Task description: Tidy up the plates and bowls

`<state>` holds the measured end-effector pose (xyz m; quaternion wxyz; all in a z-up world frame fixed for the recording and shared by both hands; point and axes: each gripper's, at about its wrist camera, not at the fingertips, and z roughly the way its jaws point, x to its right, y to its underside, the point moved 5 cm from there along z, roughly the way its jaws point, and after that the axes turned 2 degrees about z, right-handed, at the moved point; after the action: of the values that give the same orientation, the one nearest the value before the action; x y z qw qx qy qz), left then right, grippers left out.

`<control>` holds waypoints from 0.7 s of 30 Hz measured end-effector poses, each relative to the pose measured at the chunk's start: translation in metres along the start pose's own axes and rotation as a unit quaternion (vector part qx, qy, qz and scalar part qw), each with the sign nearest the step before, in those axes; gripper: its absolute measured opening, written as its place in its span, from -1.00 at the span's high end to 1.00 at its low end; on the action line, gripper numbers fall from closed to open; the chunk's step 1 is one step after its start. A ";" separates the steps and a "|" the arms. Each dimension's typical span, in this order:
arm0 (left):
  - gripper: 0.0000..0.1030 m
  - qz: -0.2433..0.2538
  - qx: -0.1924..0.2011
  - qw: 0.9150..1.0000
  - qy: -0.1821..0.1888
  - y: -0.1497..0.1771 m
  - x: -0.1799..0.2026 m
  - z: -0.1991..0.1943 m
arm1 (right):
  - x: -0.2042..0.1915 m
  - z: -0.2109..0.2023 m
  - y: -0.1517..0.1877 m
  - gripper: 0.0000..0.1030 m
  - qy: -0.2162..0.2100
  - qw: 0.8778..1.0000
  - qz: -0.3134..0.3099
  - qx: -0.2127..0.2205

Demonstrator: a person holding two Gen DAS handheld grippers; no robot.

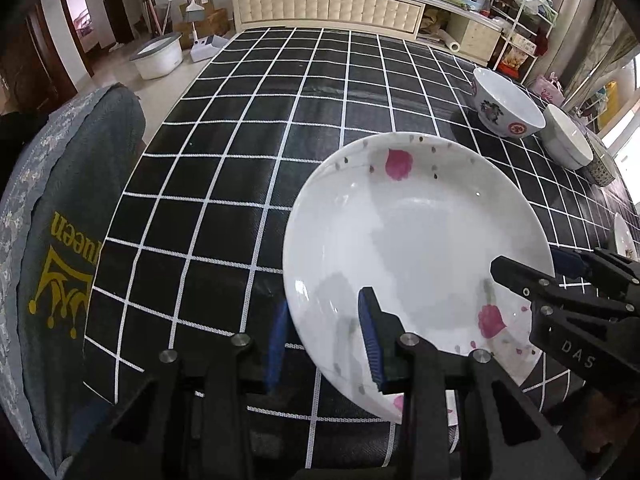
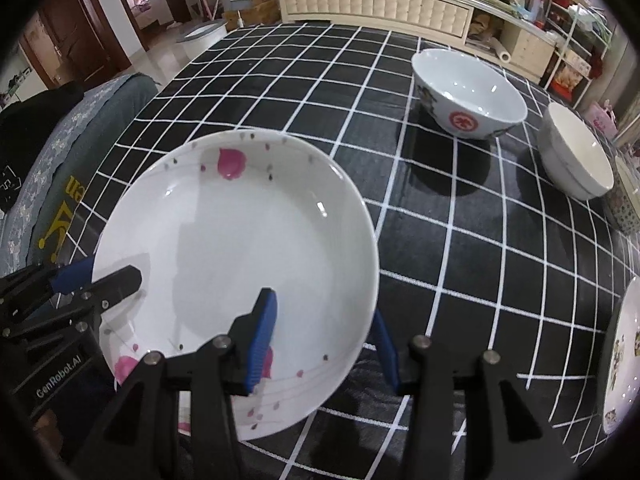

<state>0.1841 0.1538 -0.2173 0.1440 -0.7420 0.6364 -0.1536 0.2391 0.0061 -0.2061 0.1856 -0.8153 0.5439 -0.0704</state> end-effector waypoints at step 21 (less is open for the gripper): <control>0.08 0.001 0.063 0.998 -0.003 -0.003 0.027 -0.062 | 0.023 -0.058 0.006 -0.35 -0.002 0.998 0.023 0.065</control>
<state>0.1647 0.1264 -0.1584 0.1925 -0.7315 0.6255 -0.1913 0.2246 -0.0299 -0.1568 0.2406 -0.7889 0.5566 -0.0999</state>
